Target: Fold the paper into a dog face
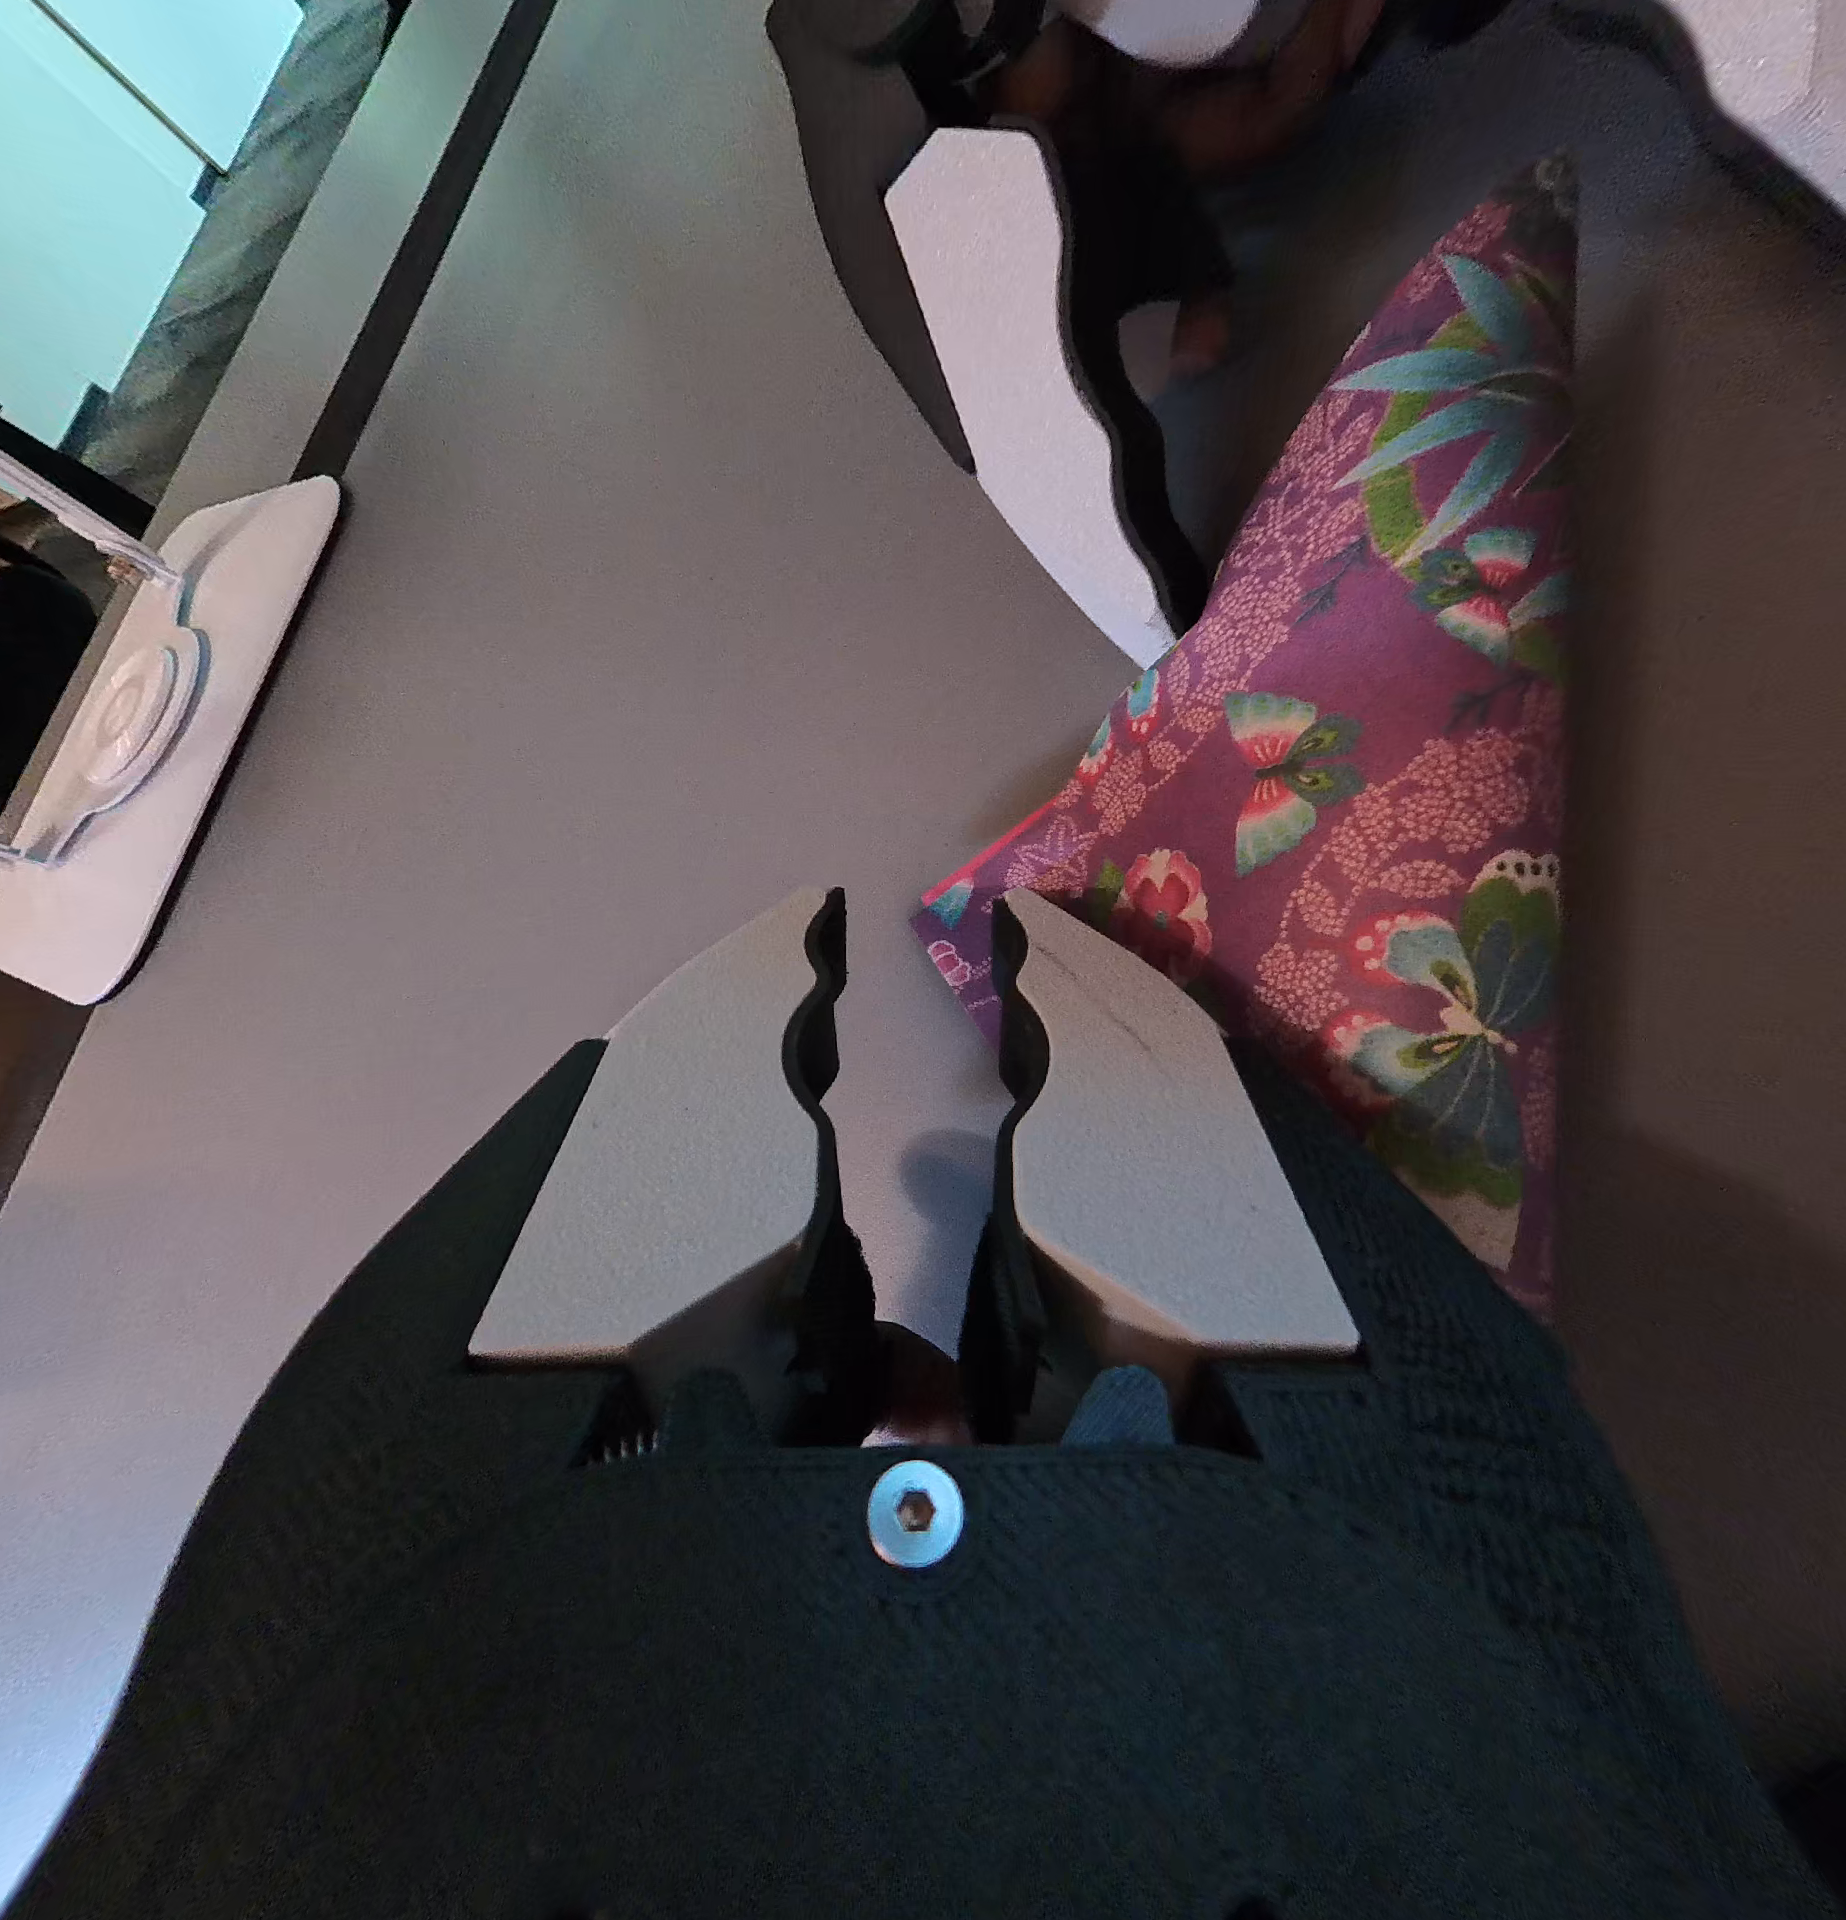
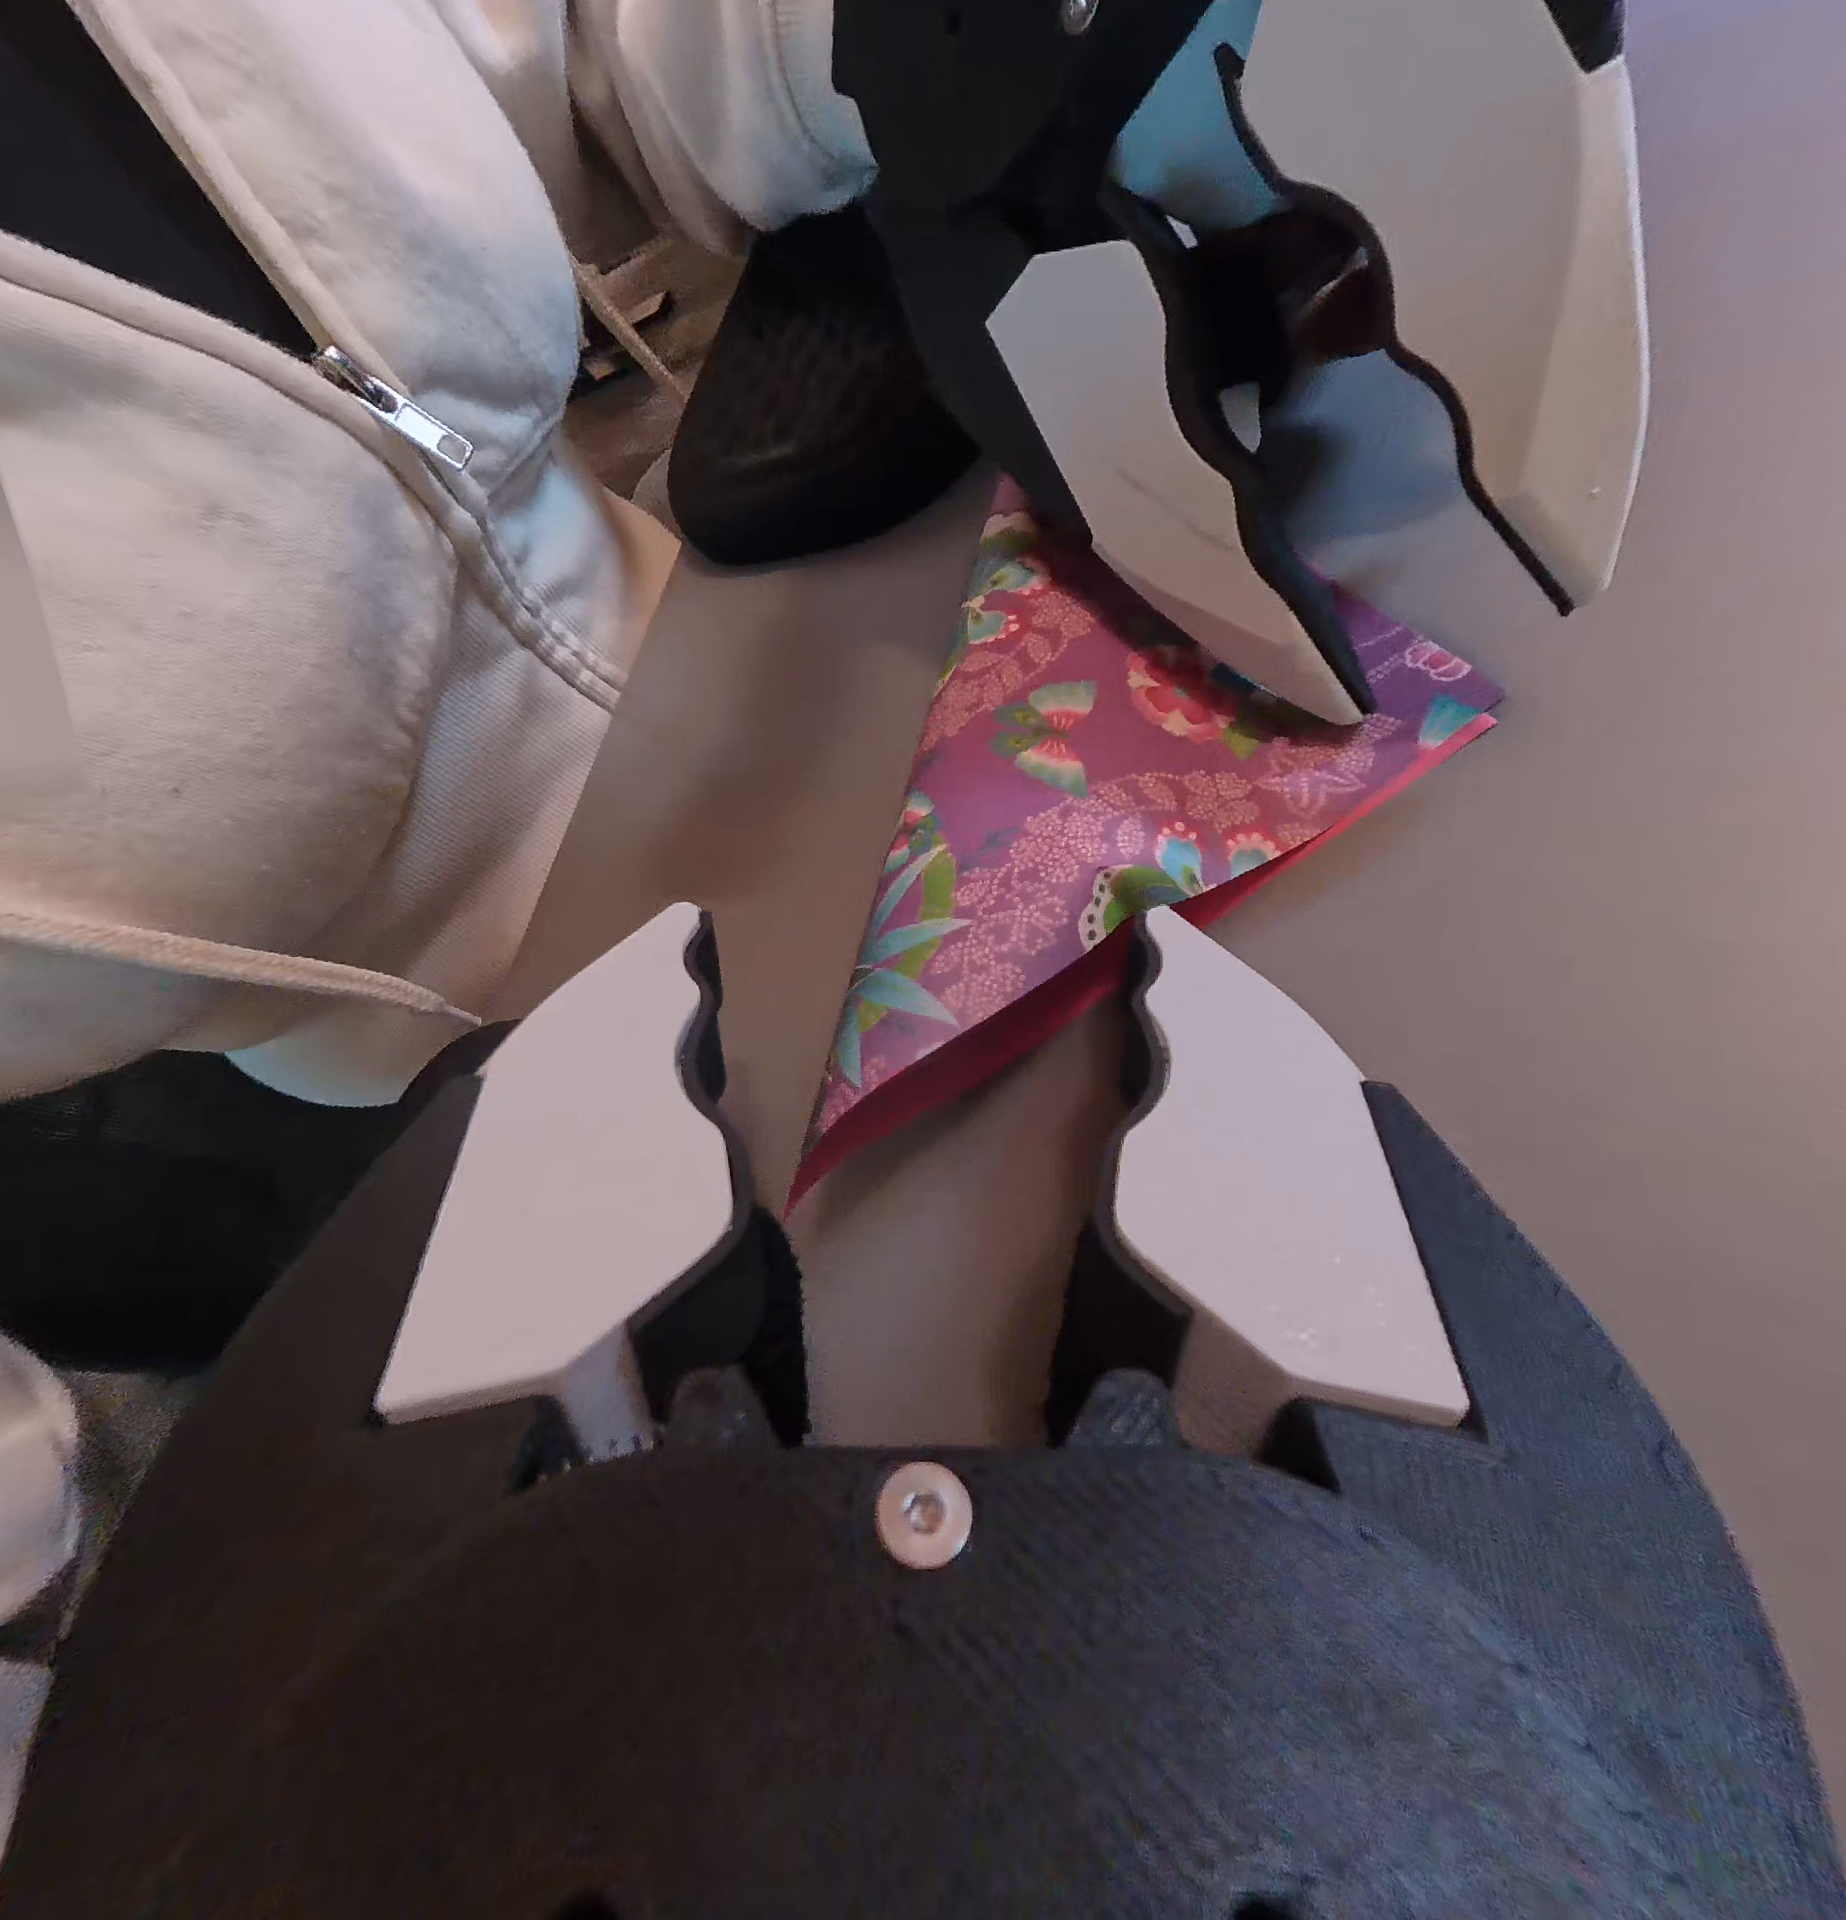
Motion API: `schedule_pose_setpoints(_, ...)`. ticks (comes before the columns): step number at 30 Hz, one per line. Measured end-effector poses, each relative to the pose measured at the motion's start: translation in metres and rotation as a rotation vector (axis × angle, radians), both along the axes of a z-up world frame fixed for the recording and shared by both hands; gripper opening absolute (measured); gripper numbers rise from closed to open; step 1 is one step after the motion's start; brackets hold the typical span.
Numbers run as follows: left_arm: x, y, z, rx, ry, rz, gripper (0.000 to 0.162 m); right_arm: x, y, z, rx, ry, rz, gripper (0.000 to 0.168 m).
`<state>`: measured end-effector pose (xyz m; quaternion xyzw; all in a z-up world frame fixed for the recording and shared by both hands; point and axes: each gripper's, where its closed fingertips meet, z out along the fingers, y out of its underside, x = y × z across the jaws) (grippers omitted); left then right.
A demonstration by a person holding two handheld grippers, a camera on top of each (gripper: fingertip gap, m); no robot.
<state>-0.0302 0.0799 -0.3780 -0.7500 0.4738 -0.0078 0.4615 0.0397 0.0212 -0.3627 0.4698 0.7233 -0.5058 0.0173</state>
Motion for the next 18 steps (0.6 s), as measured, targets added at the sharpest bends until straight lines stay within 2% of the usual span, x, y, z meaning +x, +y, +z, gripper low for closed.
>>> schedule_pose_setpoints(1,0.0,0.0,0.0,0.002,0.0,-0.001,0.027,0.0,0.0,0.0,-0.001,0.006,-0.004,0.076)
schedule_pose_setpoints(8,0.002,0.002,0.0,0.006,0.0,-0.004,0.028,0.001,-0.001,0.0,0.006,0.012,0.005,0.077)
schedule_pose_setpoints(13,0.002,0.002,0.001,0.015,0.005,-0.005,0.029,0.007,0.002,0.006,-0.055,-0.052,-0.019,0.089)
schedule_pose_setpoints(18,0.002,0.002,0.001,0.031,0.014,-0.007,0.029,0.018,-0.013,0.016,-0.178,-0.068,0.053,0.101)
